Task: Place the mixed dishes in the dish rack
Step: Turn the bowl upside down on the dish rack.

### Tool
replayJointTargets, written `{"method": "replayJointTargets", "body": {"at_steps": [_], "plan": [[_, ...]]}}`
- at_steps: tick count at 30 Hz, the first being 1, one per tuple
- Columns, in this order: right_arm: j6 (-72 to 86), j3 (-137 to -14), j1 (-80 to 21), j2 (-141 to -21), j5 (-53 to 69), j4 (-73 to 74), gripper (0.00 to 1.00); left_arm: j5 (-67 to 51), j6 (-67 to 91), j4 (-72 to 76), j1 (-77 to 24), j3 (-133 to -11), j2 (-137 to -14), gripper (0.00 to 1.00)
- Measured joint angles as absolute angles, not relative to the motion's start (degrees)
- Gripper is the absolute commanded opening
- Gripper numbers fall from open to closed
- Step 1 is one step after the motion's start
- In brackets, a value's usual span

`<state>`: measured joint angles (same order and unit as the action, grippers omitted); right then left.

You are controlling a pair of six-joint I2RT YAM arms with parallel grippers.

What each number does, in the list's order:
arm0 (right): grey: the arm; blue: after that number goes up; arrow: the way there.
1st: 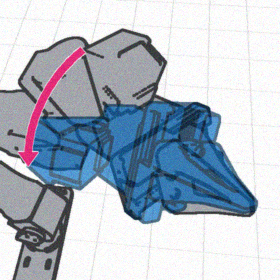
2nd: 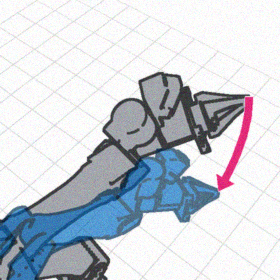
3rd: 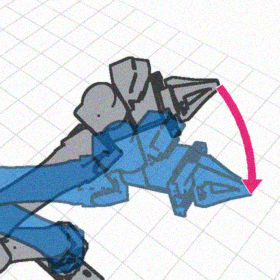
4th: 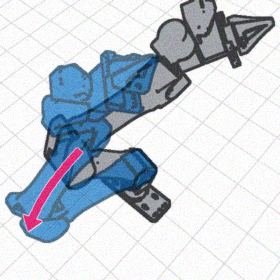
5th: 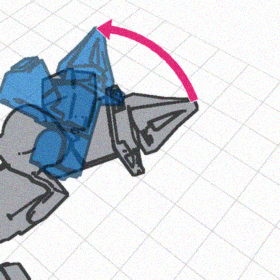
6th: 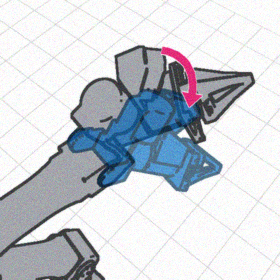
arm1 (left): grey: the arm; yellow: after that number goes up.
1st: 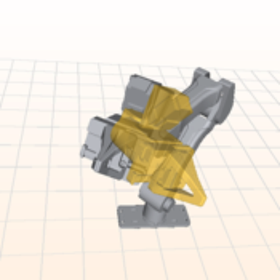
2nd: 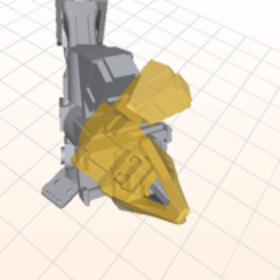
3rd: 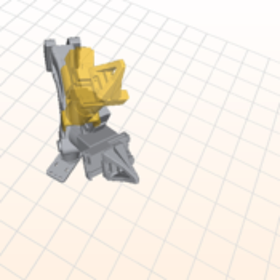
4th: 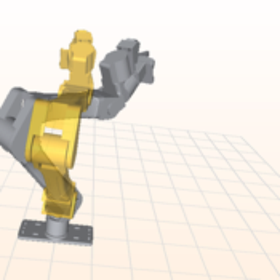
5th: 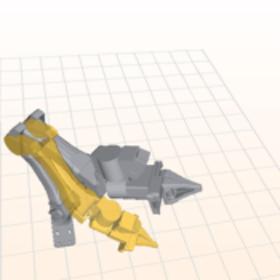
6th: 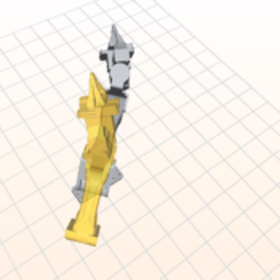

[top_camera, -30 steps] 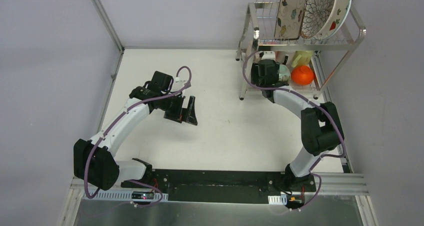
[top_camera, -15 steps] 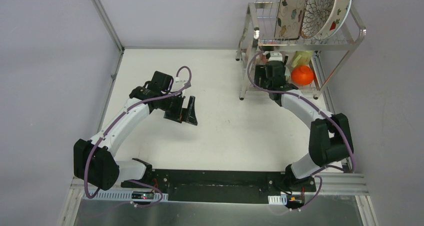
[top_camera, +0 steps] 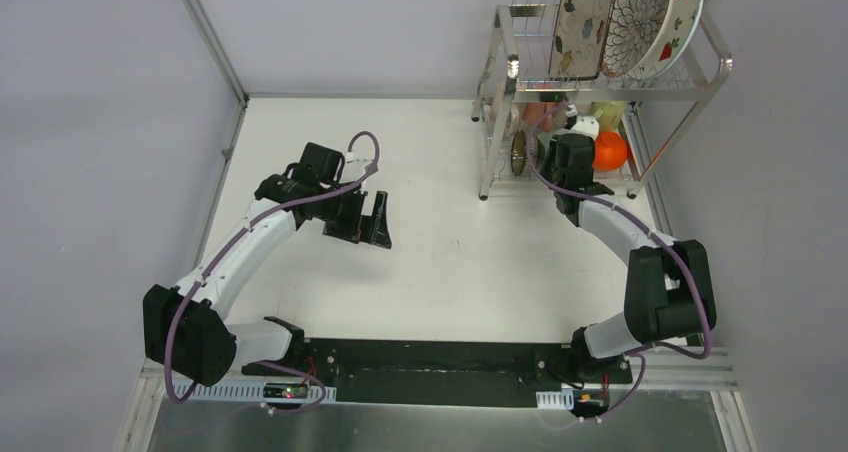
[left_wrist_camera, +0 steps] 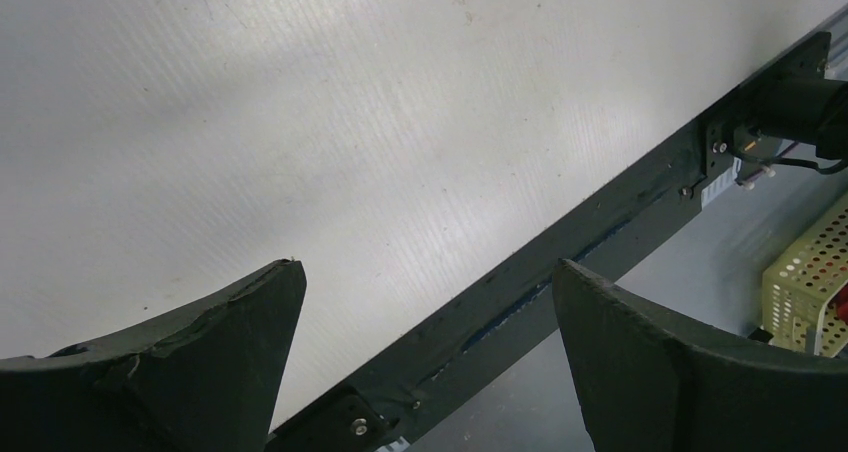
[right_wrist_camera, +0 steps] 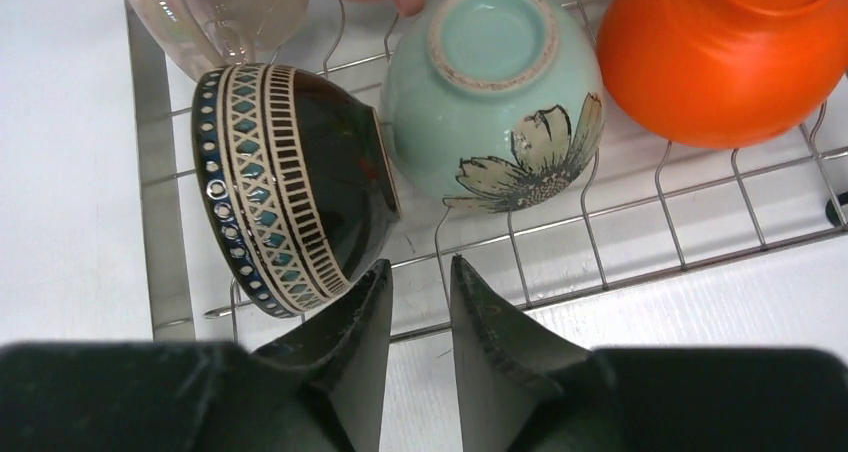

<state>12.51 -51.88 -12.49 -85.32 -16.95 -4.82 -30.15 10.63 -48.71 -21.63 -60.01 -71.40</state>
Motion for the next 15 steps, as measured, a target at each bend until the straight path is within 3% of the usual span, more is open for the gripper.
{"method": "replayJointTargets", "body": {"at_steps": [6, 11, 15], "plan": [[17.78, -48.45, -10.11, -84.16, -13.26, -8.78, 0.23, -25.85, 10.72, -49.74, -21.63, -60.01, -70.72, 0.99], [23.11, -47.66, -5.91, -84.51, -8.47, -12.03, 0.06, -23.49, 10.96, -50.96, -21.63, -60.01, -70.63, 0.99], [26.63, -48.01, -3.16, -87.24, -5.02, -14.06, 0.00, -22.55, 11.05, -51.18, -21.63, -60.01, -69.28, 0.99]]}}
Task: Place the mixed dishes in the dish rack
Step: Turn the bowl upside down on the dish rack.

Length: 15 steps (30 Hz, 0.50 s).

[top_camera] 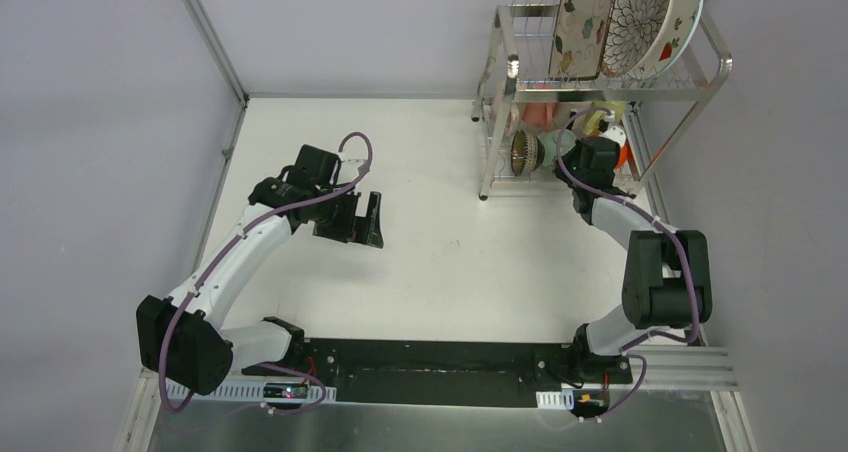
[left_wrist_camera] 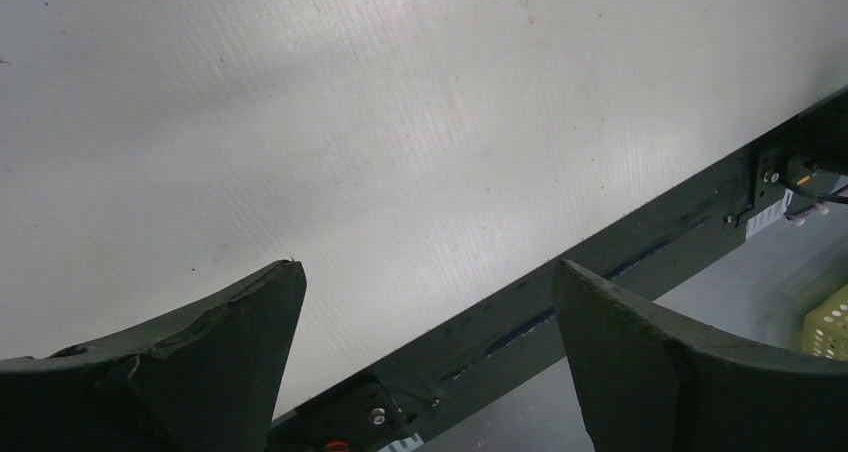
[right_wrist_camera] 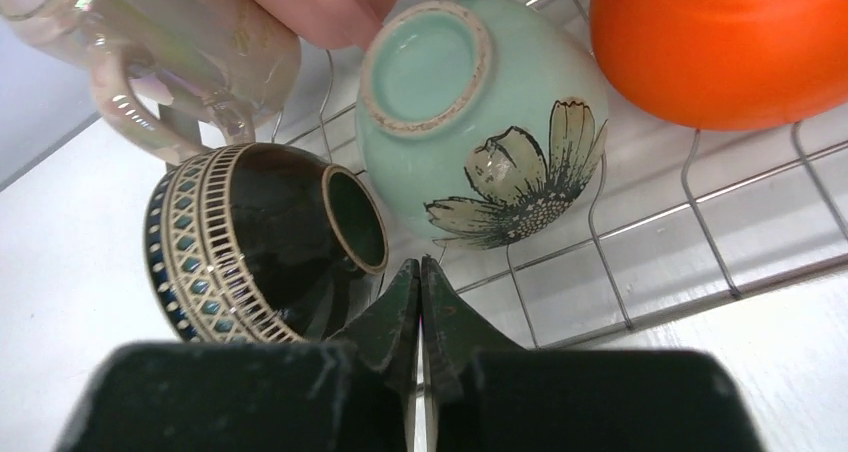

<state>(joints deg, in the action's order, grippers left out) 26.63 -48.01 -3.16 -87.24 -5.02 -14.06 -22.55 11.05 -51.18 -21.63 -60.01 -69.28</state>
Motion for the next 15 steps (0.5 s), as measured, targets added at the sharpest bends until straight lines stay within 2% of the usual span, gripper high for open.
{"method": "replayJointTargets", "body": {"at_steps": [15], "plan": [[32.95, -53.30, -1.15, -99.48, 3.81, -21.98, 0.00, -22.63, 11.05, -51.07, -21.63, -60.01, -67.79, 0.98]]}}
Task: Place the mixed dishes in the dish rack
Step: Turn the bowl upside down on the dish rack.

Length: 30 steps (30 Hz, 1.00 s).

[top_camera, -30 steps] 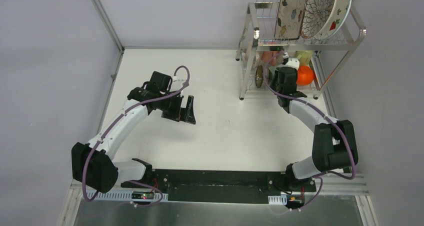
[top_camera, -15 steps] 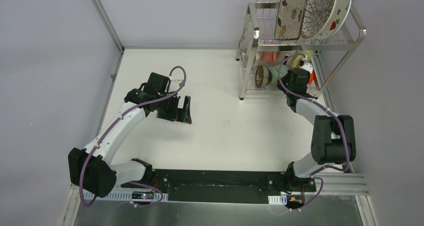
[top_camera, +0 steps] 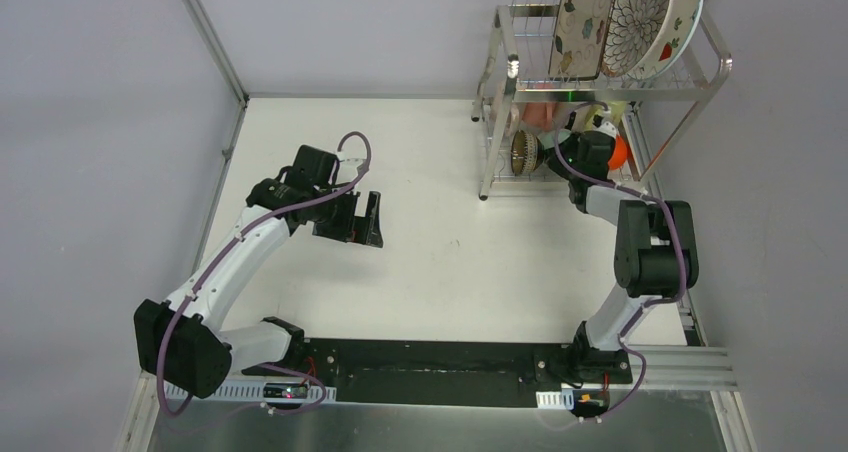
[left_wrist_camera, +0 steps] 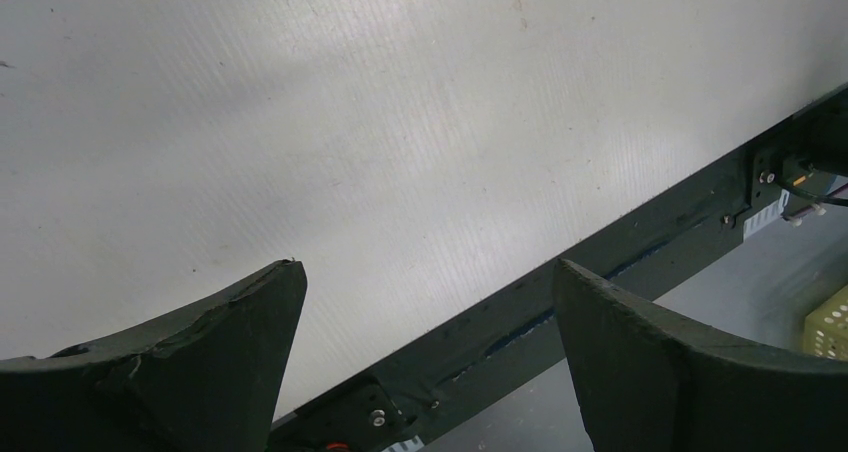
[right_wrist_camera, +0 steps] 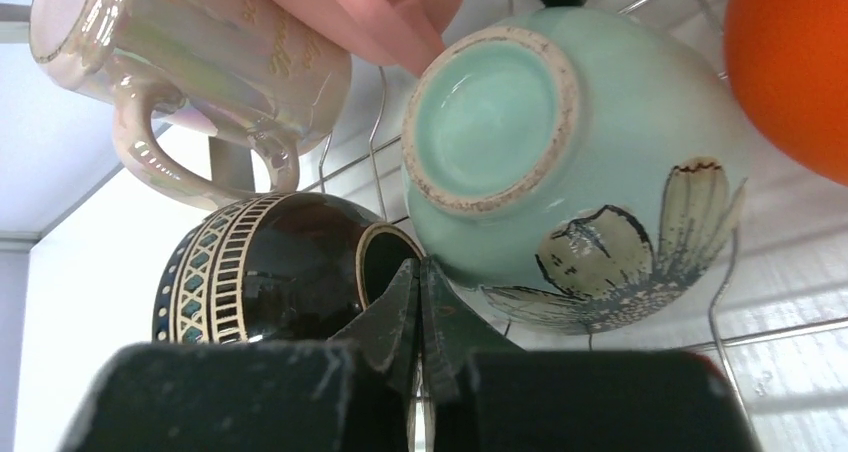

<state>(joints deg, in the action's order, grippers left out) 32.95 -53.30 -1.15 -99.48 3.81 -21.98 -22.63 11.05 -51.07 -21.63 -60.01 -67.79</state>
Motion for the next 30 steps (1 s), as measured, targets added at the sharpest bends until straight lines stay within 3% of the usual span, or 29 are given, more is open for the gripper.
{"method": "replayJointTargets", "body": {"at_steps": [13, 30], "plan": [[37.41, -53.30, -0.78, -100.97, 15.94, -30.55, 0.00, -22.63, 11.05, -51.05, -21.63, -60.01, -67.46, 0.97], [38.96, -51.68, -4.27, -101.03, 18.96, -33.71, 0.00, -22.61, 11.05, -51.03, -21.63, -60.01, -67.46, 0.97]]}}
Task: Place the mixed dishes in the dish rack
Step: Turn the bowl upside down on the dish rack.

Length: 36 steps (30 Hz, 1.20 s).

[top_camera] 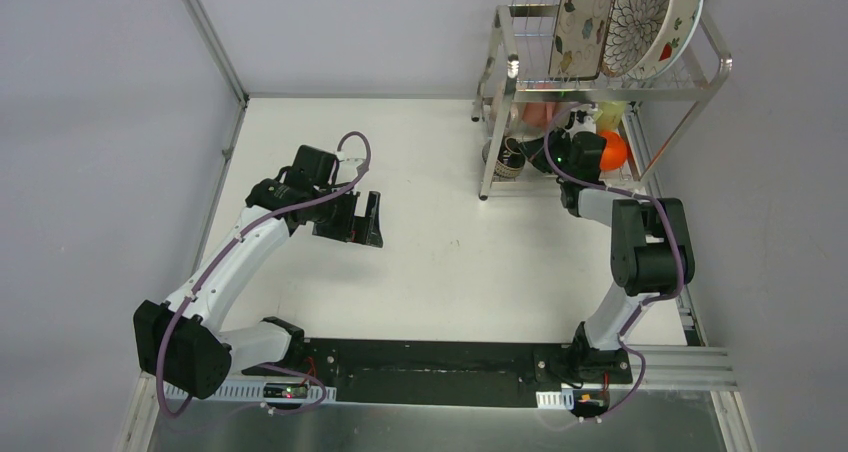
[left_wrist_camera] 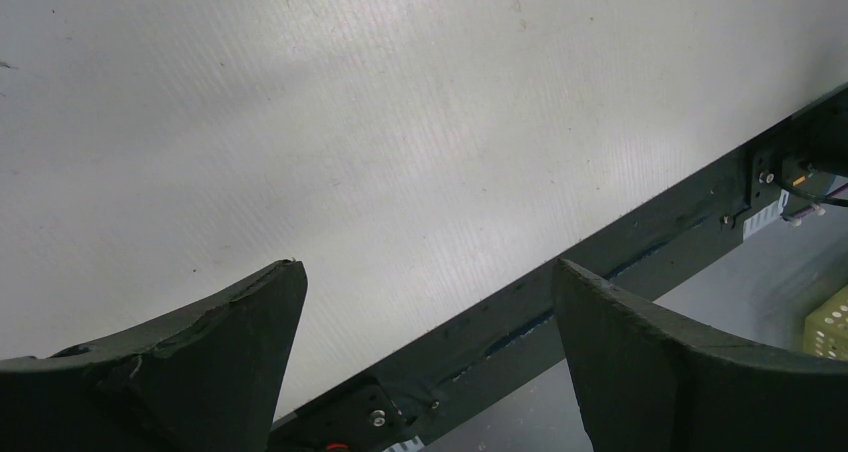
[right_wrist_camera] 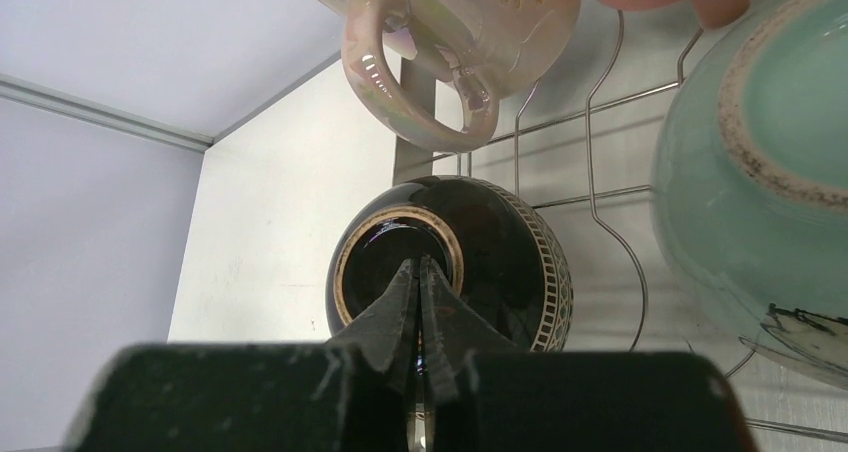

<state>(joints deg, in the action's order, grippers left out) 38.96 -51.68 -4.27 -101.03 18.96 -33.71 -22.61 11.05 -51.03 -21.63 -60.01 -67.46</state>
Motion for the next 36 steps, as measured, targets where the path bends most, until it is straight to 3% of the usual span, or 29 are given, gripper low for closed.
{"method": "replayJointTargets", "body": {"at_steps": [20, 36], "plan": [[46.39, -47.57, -6.79, -100.99, 19.27, -43.53, 0.01, -22.61, 11.05, -51.03, -21.63, -60.01, -67.46, 0.98], [51.83, -43.81, -15.07, -105.08, 9.21, -53.36, 0.00, -22.61, 11.05, -51.03, -21.63, -60.01, -67.46, 0.98]]}}
